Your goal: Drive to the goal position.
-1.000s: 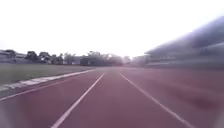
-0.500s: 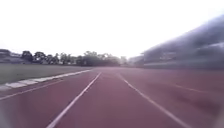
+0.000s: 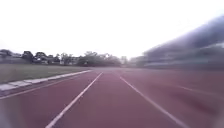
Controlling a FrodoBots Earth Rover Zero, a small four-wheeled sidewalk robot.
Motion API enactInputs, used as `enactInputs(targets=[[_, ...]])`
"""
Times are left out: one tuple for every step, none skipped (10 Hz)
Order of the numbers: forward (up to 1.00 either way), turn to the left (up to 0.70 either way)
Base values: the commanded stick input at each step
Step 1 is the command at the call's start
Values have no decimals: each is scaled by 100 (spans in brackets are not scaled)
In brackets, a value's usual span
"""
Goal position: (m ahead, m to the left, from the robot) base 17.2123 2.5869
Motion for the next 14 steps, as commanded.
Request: enactInputs(targets=[[70, 0], [70, 0], [70, 0], [70, 0], [70, 0], [70, 0], [70, 1], [70, 2], [70, 1], [70, 0], [70, 0], [70, 0], [70, 1], [70, 0]])
